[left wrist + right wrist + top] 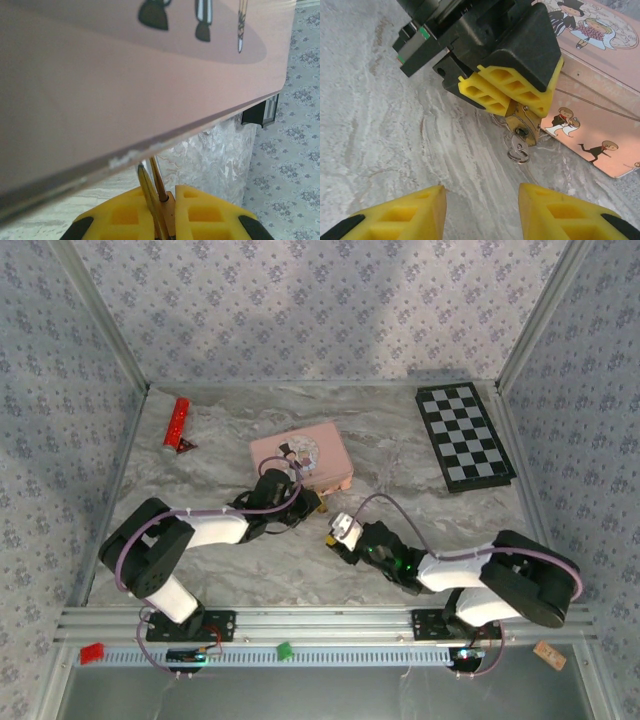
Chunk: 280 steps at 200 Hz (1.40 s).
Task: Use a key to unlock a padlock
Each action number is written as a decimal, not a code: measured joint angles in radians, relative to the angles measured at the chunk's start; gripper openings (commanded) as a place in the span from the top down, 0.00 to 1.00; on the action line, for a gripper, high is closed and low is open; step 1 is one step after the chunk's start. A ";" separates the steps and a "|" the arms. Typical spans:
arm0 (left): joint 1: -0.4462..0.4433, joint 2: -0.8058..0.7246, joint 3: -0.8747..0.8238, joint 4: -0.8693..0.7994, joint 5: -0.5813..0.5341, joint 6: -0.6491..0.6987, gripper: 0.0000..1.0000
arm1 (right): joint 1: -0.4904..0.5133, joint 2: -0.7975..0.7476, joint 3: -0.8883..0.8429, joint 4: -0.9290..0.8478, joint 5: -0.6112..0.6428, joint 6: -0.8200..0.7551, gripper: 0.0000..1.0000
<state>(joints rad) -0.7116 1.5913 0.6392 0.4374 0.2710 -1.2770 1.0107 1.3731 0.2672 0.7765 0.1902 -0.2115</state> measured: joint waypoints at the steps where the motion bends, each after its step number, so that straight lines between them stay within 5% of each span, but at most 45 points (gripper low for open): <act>1: 0.000 0.000 0.000 0.000 0.000 0.000 0.95 | 0.000 0.002 0.000 0.002 0.002 -0.002 0.57; 125: -0.008 0.000 0.000 -0.004 0.001 0.000 0.95 | 0.024 0.230 0.072 0.217 0.195 -0.139 0.62; 197: -0.009 0.000 0.002 -0.008 0.001 0.000 0.95 | 0.024 0.250 0.087 0.228 0.225 -0.152 0.80; 280: -0.009 0.000 0.002 -0.008 -0.002 0.000 0.95 | 0.024 0.266 0.099 0.212 0.224 -0.152 0.86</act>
<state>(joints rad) -0.7208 1.5913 0.6407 0.4290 0.2691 -1.2770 1.0351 1.6386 0.3660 0.9890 0.4141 -0.3634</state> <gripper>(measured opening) 0.125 0.146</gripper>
